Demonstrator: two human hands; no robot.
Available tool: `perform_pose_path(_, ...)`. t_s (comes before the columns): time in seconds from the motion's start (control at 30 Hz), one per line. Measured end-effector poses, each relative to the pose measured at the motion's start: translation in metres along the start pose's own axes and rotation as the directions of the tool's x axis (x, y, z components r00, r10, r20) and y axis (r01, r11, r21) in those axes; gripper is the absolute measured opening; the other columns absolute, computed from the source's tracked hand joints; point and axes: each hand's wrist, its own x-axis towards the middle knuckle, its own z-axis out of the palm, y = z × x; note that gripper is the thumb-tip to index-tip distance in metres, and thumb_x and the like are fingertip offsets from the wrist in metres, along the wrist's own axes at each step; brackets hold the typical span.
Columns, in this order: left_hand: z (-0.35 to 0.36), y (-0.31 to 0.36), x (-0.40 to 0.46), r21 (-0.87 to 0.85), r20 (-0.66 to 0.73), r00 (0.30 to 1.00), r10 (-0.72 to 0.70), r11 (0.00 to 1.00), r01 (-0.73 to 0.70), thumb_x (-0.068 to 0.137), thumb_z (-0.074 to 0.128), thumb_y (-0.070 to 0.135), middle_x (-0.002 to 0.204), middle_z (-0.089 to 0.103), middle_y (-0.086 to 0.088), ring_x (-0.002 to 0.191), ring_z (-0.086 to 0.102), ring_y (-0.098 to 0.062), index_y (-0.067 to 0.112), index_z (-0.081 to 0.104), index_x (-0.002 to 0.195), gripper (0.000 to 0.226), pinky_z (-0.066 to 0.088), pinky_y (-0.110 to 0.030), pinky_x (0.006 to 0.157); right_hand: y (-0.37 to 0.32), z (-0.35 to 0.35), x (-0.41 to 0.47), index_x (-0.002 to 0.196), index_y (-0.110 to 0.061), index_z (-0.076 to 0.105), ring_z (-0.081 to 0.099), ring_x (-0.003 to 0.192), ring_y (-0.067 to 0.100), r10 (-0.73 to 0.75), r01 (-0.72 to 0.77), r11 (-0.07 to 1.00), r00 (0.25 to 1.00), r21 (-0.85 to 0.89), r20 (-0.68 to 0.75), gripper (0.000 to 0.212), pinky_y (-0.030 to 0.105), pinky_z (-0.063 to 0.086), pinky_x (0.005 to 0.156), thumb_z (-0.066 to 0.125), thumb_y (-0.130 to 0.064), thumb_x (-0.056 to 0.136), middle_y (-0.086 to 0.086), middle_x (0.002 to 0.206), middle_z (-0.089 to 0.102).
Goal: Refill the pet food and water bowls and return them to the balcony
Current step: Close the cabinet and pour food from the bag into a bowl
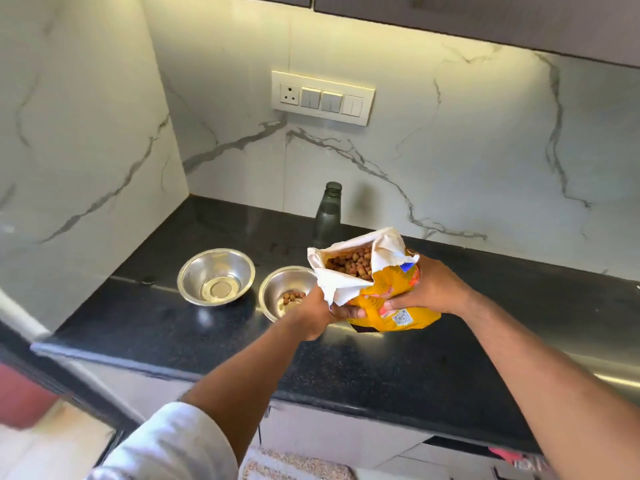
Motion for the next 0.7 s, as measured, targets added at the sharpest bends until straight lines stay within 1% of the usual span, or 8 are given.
perform_pose_path(0.07,0.007,-0.011,0.0,-0.118,-0.023,0.999,-0.042,0.992,0.038,0.084,0.075,-0.012,0.142,0.061,-0.019,0.132,0.058,-0.036,0.007,0.048,0.147,0.072,0.049,-0.055,0.109,-0.004,-0.01,0.007,0.131,-0.048,0.057,0.069,0.109,0.01,-0.033,0.038,0.996,0.997,-0.077,0.069,0.108,0.041,0.055,0.1,0.09,-0.075,0.031,-0.021,0.117,0.072)
perform_pose_path(0.1,0.011,-0.017,0.001,-0.165,-0.037,0.997,-0.062,0.985,0.055,0.085,0.075,-0.011,0.142,0.062,-0.017,0.132,0.059,-0.035,0.009,0.049,0.147,0.07,0.049,-0.056,0.108,-0.006,-0.014,0.01,0.134,-0.046,0.056,0.069,0.11,0.012,-0.048,0.06,0.991,0.993,-0.116,0.106,0.11,0.042,0.055,0.101,0.09,-0.075,0.033,-0.019,0.12,0.072)
perform_pose_path(0.23,0.027,-0.034,0.001,-0.335,-0.085,0.99,-0.114,0.939,0.079,0.083,0.082,0.002,0.137,0.067,-0.007,0.127,0.064,-0.028,0.024,0.06,0.138,0.064,0.059,-0.043,0.095,-0.014,-0.024,0.027,0.139,-0.042,0.052,0.069,0.112,0.017,-0.092,0.142,0.961,0.973,-0.235,0.211,0.108,0.044,0.054,0.101,0.093,-0.068,0.043,-0.014,0.126,0.071)
perform_pose_path(0.27,0.031,-0.037,0.0,-0.366,-0.087,0.988,-0.123,0.927,0.083,0.082,0.084,0.006,0.137,0.068,-0.006,0.126,0.065,-0.028,0.025,0.061,0.137,0.063,0.059,-0.041,0.094,-0.016,-0.026,0.031,0.139,-0.042,0.051,0.069,0.112,0.017,-0.099,0.16,0.953,0.967,-0.259,0.234,0.106,0.044,0.054,0.101,0.094,-0.067,0.045,-0.013,0.126,0.071)
perform_pose_path(0.33,0.035,-0.044,0.0,-0.416,-0.1,0.985,-0.139,0.905,0.086,0.078,0.086,0.013,0.14,0.066,-0.008,0.128,0.063,-0.03,0.021,0.057,0.141,0.069,0.058,-0.044,0.096,-0.02,-0.026,0.038,0.139,-0.042,0.052,0.07,0.109,0.017,-0.103,0.19,0.935,0.954,-0.3,0.283,0.104,0.044,0.055,0.099,0.094,-0.066,0.047,-0.013,0.125,0.071)
perform_pose_path(0.47,0.037,-0.057,0.002,-0.503,-0.098,0.985,-0.138,0.861,0.071,0.076,0.088,0.016,0.144,0.062,-0.012,0.132,0.059,-0.033,0.016,0.052,0.147,0.079,0.055,-0.048,0.102,-0.029,-0.024,0.053,0.139,-0.043,0.051,0.07,0.108,0.017,-0.094,0.223,0.912,0.93,-0.343,0.355,0.105,0.045,0.056,0.099,0.092,-0.069,0.046,-0.013,0.125,0.072)
perform_pose_path(0.6,0.039,-0.063,0.007,-0.556,-0.069,0.987,-0.148,0.827,0.085,0.064,0.096,0.02,0.136,0.068,-0.01,0.125,0.065,-0.03,0.018,0.063,0.135,0.078,0.059,-0.043,0.096,-0.034,-0.019,0.067,0.142,-0.043,0.049,0.069,0.11,0.016,-0.07,0.233,0.895,0.916,-0.381,0.396,0.106,0.045,0.056,0.099,0.092,-0.068,0.048,-0.014,0.128,0.07)
perform_pose_path(0.7,0.038,-0.064,0.01,-0.594,-0.061,0.986,-0.154,0.8,0.088,0.055,0.1,0.021,0.13,0.071,-0.008,0.121,0.067,-0.028,0.018,0.066,0.13,0.083,0.059,-0.044,0.097,-0.038,-0.017,0.075,0.141,-0.046,0.048,0.068,0.108,0.014,-0.053,0.238,0.873,0.914,-0.426,0.401,0.103,0.039,0.056,0.095,0.091,-0.07,0.05,-0.016,0.127,0.07)
